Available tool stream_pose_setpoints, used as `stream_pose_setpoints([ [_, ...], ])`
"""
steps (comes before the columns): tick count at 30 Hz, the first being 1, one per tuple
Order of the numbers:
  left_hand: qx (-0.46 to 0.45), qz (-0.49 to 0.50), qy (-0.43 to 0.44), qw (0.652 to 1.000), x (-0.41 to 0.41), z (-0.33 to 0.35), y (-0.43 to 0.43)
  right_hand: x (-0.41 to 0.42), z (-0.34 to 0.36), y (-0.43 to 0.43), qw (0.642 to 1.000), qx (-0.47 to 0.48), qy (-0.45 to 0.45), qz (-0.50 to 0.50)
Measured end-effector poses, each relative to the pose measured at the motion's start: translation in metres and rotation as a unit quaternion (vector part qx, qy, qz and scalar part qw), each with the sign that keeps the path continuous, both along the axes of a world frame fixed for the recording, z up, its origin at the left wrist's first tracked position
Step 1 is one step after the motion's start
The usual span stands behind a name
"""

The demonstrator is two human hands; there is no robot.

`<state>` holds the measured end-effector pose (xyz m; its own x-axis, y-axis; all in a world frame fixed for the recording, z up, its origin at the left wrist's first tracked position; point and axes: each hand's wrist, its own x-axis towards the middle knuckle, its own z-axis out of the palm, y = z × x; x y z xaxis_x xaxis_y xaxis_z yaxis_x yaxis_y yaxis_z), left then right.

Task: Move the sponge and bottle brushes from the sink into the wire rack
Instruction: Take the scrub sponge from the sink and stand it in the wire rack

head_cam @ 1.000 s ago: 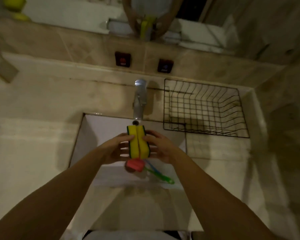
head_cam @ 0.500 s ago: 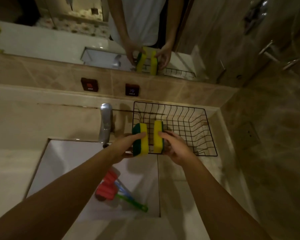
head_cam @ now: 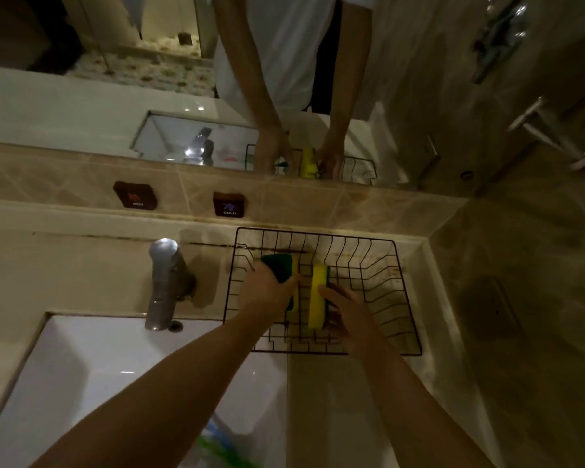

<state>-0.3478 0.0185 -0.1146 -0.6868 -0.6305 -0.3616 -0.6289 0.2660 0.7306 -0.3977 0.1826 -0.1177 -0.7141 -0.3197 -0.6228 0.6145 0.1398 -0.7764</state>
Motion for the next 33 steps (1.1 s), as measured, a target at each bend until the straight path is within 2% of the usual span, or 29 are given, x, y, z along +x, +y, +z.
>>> stream_pose_setpoints([
  [4,-0.162,-0.1,-0.066,0.979,-0.024,-0.01,-0.003,-0.013,-0.013,0.002,0.999,-0.022,-0.03,-0.02],
  [8,-0.221,-0.136,-0.136,0.956,-0.042,-0.024,-0.01,-0.02,-0.023,0.008,0.997,-0.055,-0.049,-0.016],
  [11,-0.231,-0.131,-0.168,0.95,-0.053,-0.035,-0.012,-0.023,-0.028,0.011,0.995,-0.072,-0.064,-0.013],
  [21,-0.261,-0.163,-0.151,0.939,-0.059,-0.052,-0.016,-0.02,-0.032,0.008,0.996,-0.063,-0.067,-0.017],
  [26,-0.201,-0.169,-0.213,0.941,-0.054,-0.033,-0.01,-0.02,-0.023,-0.002,0.997,-0.052,-0.064,0.0],
  [28,-0.208,-0.183,-0.198,0.94,-0.044,-0.021,-0.008,-0.021,-0.017,-0.008,0.998,-0.041,-0.053,0.005],
  [31,-0.271,-0.215,-0.094,0.933,-0.021,-0.008,-0.016,-0.027,-0.011,-0.022,0.999,-0.011,-0.029,0.01],
  [33,-0.317,-0.188,-0.057,0.928,-0.001,-0.005,-0.025,-0.031,-0.006,-0.038,1.0,0.014,-0.005,0.017],
])
